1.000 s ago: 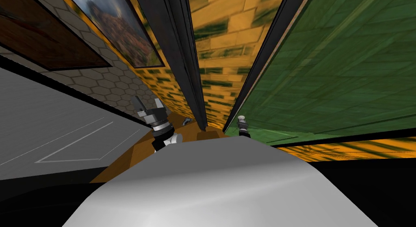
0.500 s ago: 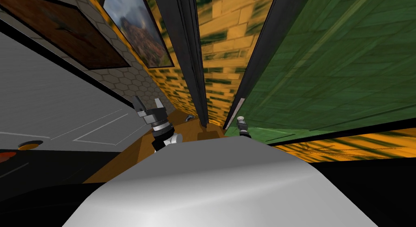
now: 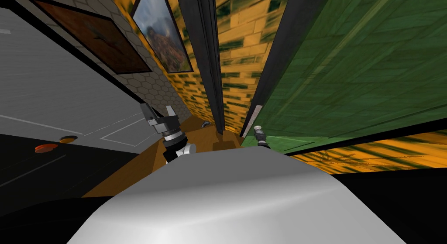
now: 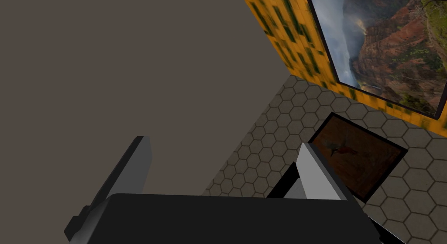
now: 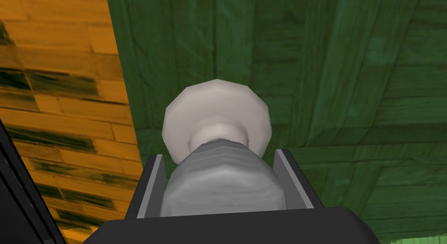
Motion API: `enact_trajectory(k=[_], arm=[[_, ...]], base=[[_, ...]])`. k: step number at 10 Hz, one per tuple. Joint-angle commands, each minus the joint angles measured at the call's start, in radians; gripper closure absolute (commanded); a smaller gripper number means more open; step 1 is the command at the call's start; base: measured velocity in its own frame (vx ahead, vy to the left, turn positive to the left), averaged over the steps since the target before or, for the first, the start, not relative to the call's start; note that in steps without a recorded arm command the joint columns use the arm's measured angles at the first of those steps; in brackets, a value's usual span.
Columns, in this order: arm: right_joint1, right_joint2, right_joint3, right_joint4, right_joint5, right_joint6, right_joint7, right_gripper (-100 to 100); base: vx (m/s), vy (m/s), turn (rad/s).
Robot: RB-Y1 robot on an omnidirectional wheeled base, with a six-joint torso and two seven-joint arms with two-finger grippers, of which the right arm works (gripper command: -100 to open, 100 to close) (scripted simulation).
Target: Pull the door open
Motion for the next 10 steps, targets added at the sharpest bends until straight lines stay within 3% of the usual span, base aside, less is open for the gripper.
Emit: enact_trajectory(k=[1,7,8,10], arm=[[0.007,-0.012,0.016,-0.003,0.009,-0.012,-0.018,100],[0.044,-0.076,0.093,-0.02,0.048,-0.063,-0.097,100],[0.039,-0.072,0.085,-0.015,0.044,-0.057,-0.089,100],[0.057,-0.096,0.119,-0.009,0.058,-0.091,-0.122,100]], base=[[-0.217,0.004,0.108],[-0.25,-0.022,0.116],[-0.124,-0.004,0.01],[-0.23,-0.043,0.153]])
